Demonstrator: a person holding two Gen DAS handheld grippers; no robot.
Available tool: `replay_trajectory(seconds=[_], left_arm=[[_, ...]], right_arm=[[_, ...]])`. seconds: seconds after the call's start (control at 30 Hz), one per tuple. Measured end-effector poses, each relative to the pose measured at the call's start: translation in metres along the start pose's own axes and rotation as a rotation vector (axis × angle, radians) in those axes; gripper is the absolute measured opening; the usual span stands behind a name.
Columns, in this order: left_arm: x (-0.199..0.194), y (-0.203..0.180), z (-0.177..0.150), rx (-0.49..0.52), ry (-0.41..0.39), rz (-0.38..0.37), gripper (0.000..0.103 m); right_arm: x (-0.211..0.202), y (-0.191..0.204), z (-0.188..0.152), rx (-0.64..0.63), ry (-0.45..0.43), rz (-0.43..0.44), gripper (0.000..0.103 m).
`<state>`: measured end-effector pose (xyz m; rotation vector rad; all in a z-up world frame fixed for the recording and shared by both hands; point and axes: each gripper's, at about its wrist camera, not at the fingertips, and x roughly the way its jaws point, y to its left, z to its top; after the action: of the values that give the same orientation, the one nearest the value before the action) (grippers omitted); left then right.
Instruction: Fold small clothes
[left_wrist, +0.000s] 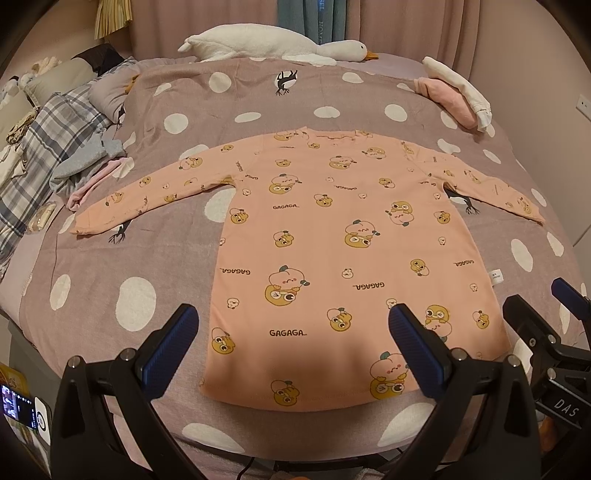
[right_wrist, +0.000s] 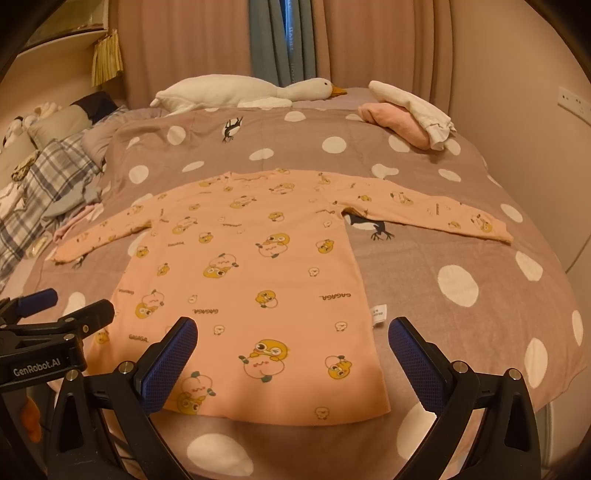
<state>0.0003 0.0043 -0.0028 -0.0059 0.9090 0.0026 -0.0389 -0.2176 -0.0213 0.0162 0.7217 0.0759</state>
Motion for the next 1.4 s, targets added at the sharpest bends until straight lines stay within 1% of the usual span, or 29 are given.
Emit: replay_trajectory(seconds=[1.4], left_arm=[[-0.0025,-0.0020,0.0010,0.009,-0.002,0.007,0.103]], right_arm=[[0.0011,-0.0045,-0.0014,0.003,0.001,0.003,0.102]])
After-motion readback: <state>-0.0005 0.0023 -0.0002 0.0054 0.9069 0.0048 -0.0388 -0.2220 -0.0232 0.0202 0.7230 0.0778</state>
